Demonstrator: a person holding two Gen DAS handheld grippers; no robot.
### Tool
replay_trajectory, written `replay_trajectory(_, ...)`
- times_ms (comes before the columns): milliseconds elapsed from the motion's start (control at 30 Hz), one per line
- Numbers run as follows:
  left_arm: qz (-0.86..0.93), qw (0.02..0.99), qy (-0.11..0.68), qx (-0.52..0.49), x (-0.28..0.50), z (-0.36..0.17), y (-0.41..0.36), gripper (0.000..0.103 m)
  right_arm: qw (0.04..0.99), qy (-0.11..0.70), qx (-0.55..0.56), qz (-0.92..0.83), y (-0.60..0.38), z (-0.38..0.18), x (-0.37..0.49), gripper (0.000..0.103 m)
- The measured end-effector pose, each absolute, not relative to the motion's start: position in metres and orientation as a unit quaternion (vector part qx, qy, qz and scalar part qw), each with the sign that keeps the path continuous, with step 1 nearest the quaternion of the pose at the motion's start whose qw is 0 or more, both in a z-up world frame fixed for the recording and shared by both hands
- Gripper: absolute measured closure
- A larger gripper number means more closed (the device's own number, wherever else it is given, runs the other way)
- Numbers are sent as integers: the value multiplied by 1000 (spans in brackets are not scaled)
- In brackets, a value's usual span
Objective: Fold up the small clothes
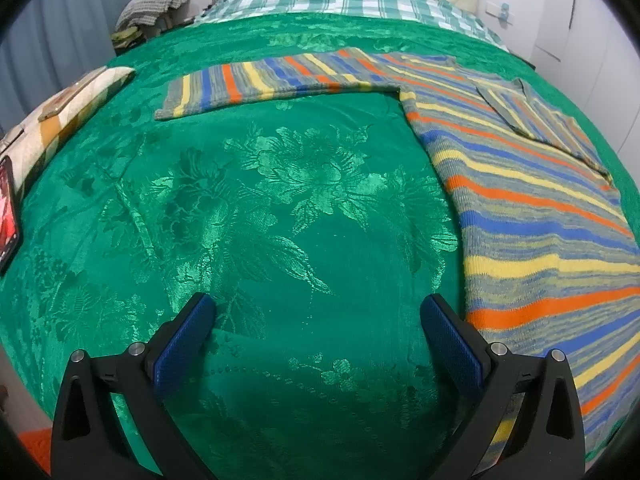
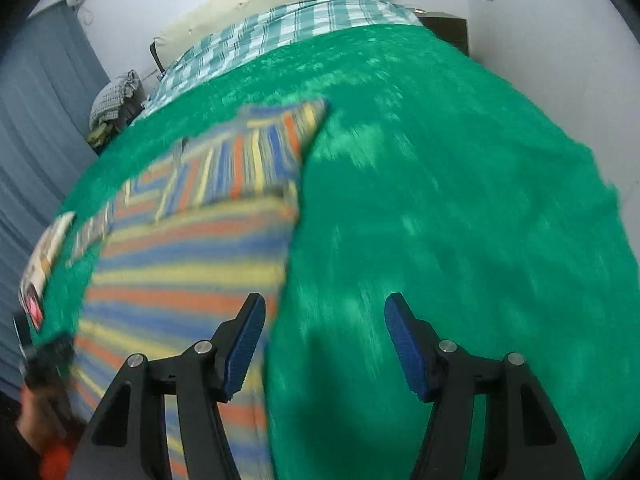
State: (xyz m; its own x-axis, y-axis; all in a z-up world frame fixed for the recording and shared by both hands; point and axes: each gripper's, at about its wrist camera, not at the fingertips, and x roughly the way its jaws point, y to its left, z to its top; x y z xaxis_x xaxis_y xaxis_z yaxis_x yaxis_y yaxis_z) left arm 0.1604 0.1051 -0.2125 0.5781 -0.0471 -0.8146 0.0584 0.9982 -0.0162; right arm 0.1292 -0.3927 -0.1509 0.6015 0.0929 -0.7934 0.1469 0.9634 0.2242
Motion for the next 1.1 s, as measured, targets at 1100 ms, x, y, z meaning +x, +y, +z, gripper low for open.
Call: replay_trajectory(1100, -18, 896, 443, 18, 152, -215, 100, 0, 921, 378, 48, -82, -361, -150, 62, 31)
